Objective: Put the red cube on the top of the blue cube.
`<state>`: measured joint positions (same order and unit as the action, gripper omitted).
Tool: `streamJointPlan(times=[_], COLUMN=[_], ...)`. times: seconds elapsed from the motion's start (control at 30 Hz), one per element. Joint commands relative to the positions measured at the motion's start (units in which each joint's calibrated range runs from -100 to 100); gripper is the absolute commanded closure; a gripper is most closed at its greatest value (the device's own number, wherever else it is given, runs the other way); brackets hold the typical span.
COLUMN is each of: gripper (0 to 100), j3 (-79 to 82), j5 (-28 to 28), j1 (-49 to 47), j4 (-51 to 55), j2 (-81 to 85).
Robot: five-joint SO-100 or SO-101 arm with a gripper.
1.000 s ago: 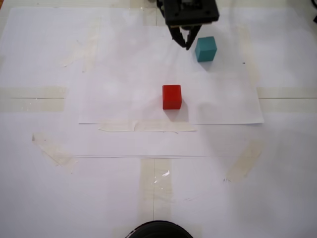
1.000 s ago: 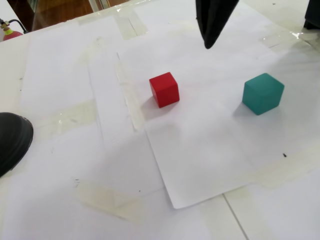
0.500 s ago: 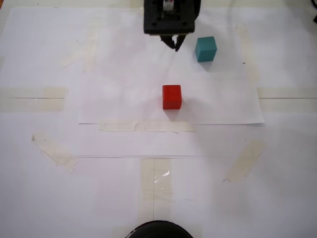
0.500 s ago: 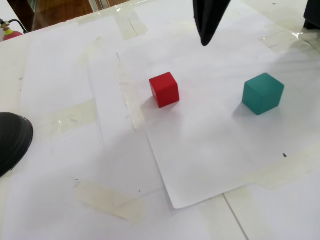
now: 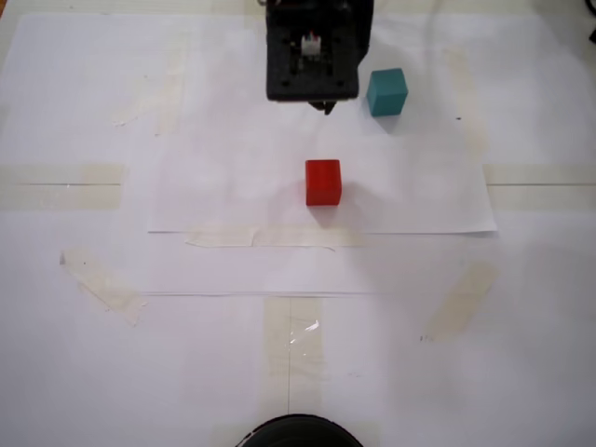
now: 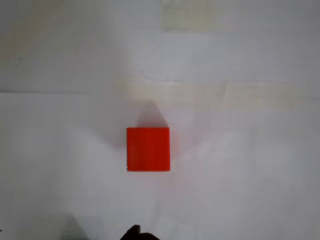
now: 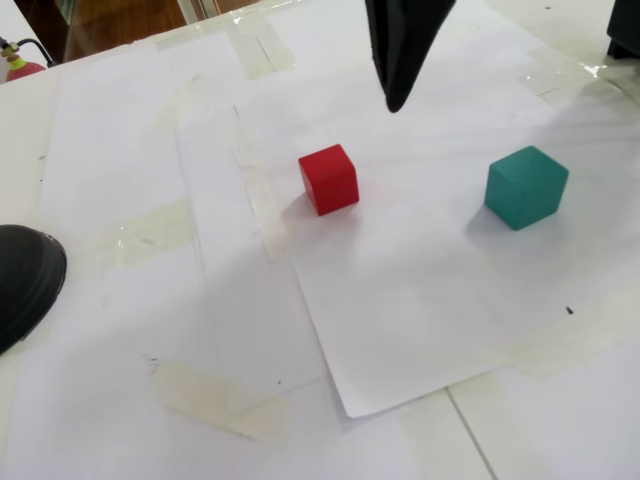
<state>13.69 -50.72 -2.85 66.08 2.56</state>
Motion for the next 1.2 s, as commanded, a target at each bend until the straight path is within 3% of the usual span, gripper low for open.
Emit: streamJointPlan(times=[0.0,0.97,1.17], gripper=[100,100,93], j3=[-8.38,-22.36,-22.36], j5=[0.83,1.22,1.32], j1=[-0.25,-0.4,-0.71], j4=[-2.77,-0.65,-0.74], j2=[-1.7,-13.98,-14.15])
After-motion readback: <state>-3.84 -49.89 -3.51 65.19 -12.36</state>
